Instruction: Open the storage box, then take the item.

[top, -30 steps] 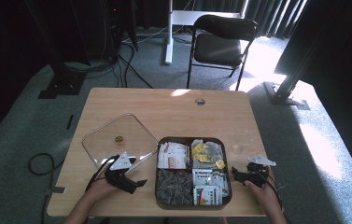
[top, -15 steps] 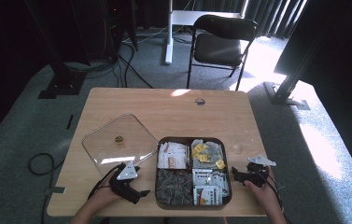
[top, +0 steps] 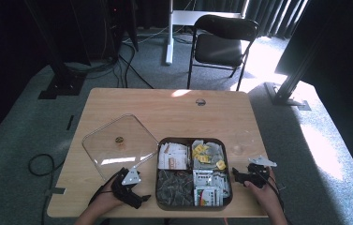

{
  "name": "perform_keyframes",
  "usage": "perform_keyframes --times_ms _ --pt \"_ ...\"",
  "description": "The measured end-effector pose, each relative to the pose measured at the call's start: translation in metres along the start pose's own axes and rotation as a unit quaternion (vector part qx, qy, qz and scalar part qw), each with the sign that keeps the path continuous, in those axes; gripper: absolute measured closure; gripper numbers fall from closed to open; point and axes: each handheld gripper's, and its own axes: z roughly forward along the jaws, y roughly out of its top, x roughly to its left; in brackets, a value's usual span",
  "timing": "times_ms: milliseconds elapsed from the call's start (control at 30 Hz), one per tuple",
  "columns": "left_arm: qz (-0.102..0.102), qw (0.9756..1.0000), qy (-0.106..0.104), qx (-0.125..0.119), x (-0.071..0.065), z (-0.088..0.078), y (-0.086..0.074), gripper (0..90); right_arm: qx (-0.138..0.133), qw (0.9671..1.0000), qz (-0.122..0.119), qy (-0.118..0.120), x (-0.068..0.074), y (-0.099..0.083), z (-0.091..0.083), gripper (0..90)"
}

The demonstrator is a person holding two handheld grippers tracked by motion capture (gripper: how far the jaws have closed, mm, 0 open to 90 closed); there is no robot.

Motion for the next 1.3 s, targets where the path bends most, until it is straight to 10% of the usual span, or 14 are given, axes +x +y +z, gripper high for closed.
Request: perform_keyframes --times_ms 1300 --pt "-0.007 1.0000 0.003 -0.001 0.002 0.000 0.000 1.5 -0.031 0.9993 -0.023 0.001 0.010 0.017 -0.038 10.1"
